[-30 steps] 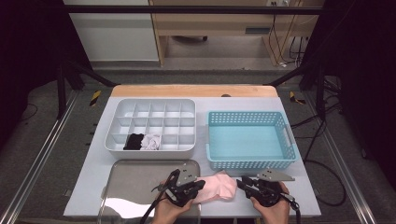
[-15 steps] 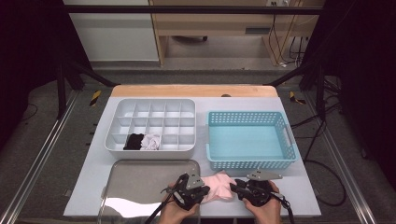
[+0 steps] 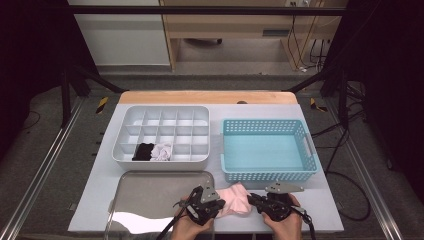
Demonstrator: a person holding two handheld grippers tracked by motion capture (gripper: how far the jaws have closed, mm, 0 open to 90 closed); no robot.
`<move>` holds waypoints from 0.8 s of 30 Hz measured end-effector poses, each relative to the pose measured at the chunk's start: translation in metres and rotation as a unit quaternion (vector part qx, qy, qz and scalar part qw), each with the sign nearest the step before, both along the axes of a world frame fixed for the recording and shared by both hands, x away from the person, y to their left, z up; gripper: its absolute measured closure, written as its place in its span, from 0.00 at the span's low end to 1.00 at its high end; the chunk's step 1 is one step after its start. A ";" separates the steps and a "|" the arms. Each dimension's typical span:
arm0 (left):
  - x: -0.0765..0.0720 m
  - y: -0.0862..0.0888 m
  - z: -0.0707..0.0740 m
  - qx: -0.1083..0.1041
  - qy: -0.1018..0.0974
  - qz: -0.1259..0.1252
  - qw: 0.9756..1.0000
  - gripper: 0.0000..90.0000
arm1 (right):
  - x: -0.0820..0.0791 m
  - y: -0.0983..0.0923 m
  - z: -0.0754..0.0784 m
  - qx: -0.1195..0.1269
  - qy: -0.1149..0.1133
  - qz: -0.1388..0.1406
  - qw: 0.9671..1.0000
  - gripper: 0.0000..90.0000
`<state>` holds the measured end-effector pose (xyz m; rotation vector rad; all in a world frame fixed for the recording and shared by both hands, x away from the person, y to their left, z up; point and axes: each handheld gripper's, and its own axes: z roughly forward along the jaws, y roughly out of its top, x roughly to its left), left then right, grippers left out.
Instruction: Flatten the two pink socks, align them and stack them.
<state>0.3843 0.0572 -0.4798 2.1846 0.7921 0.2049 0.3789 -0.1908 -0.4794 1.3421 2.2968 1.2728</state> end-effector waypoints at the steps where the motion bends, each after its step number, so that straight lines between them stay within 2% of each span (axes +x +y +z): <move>1: 0.000 0.000 0.000 0.001 0.000 0.000 1.000 0.99 | -0.001 -0.001 0.004 0.010 -0.006 0.001 1.000 0.92; 3: 0.000 -0.001 0.000 0.002 -0.001 0.000 1.000 0.99 | -0.003 -0.001 0.009 0.022 -0.013 0.006 1.000 0.92; 7: 0.001 -0.001 0.001 0.005 -0.001 -0.001 1.000 0.99 | -0.006 0.002 0.017 0.028 -0.028 0.019 0.999 0.92; 13: 0.001 -0.001 0.002 0.004 0.002 -0.003 1.000 0.98 | -0.010 0.007 0.026 0.046 -0.035 0.037 0.998 0.92; 16: 0.001 0.001 0.006 -0.007 0.003 -0.004 1.000 0.97 | -0.011 0.010 0.028 0.049 -0.040 0.043 0.997 0.92; 19: 0.001 0.008 0.017 -0.029 -0.002 -0.003 1.000 0.96 | -0.012 0.011 0.030 0.047 -0.043 0.046 0.997 0.92; 22: 0.000 0.028 0.035 -0.044 -0.018 0.015 0.999 0.94 | -0.011 0.011 0.031 0.042 -0.046 0.048 0.997 0.92; 24: 0.000 0.044 0.042 -0.043 -0.032 0.034 0.998 0.94 | -0.012 0.011 0.031 0.039 -0.045 0.049 0.997 0.92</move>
